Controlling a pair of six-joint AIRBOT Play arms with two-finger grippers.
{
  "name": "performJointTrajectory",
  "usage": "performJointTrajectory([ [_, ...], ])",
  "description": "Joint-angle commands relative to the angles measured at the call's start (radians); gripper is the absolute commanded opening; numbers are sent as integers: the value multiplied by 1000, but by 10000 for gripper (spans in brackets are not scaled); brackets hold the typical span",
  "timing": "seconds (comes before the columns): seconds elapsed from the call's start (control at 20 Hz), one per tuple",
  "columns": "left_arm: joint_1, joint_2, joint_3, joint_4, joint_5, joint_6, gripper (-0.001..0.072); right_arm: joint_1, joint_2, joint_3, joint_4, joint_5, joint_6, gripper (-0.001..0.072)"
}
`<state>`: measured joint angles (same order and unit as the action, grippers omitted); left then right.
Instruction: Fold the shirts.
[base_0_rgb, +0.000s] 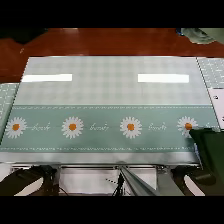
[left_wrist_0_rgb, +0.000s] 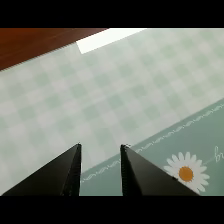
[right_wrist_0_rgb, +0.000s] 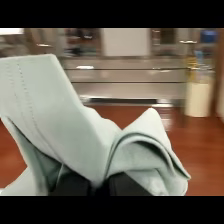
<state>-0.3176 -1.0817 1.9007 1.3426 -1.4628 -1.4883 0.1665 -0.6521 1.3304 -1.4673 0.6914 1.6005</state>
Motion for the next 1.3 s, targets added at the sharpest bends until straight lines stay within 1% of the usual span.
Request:
performJointTrajectory([
  [0.0,-1,74,18,-45,-156,-2,330,134,84,11,166,260,-5,28],
  [0.1,-1,77,16,-45,-234,-18,339,206,39,-14,211,391,-5,28],
  [0.15,-1,77,6,-45,-244,-24,400,253,5,-42,217,419,-5,28],
  [0.2,-1,77,-13,-45,-244,-28,515,302,-30,-76,214,417,-5,28],
  [0.25,-1,76,-38,-45,-243,-28,550,354,-68,-116,206,397,-7,28],
  [0.4,-1,76,-166,-45,-243,-27,549,508,-208,-256,196,258,-8,29],
  [0.5,-1,76,-283,-45,-233,-24,549,573,-311,-318,177,168,-7,29],
  [0.65,-1,76,-493,-58,-153,-21,548,596,-460,-331,160,136,-2,30],
  [0.75,-1,76,-648,-107,-80,18,549,595,-516,-331,148,137,2,33],
  [0.8,-1,76,-725,-138,-44,45,549,595,-523,-331,142,137,2,96],
  [0.9,0,76,-854,-181,8,119,548,595,-506,-325,106,143,1,465],
  [0.95,2,76,-908,-198,32,144,548,591,-483,-315,87,160,1,540],
  [1.1,2,76,-1026,-203,112,165,549,519,-378,-291,-10,237,2,540],
  [1.25,26,74,-1106,-220,206,165,550,321,-264,-291,-109,311,10,539],
])
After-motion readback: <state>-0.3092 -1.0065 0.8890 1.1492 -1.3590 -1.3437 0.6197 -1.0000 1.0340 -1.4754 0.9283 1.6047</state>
